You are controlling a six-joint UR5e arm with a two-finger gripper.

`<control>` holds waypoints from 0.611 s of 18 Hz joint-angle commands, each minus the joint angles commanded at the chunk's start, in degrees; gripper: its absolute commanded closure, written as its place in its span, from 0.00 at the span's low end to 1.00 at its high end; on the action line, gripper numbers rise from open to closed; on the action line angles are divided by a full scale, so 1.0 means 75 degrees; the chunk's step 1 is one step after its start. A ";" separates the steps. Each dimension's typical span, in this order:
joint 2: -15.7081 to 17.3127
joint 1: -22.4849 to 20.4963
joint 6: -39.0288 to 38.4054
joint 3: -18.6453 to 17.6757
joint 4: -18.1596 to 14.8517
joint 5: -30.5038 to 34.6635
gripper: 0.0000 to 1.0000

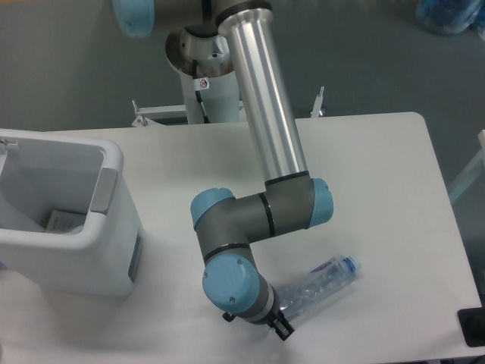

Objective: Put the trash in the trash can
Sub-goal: 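Close the gripper around the bottle's middle, adjusting grip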

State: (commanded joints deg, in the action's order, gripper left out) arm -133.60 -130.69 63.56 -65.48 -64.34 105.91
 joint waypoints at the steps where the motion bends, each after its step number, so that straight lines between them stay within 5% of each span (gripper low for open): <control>1: 0.0082 -0.0012 -0.0106 0.0094 0.0035 -0.0012 0.45; 5: 0.0574 -0.0164 -0.0587 0.0270 0.0071 -0.0373 0.45; 11: 0.1441 -0.0457 -0.1043 0.0329 0.0071 -0.2072 0.45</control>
State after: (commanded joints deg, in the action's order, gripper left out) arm -122.80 -134.12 55.73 -63.02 -63.81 90.37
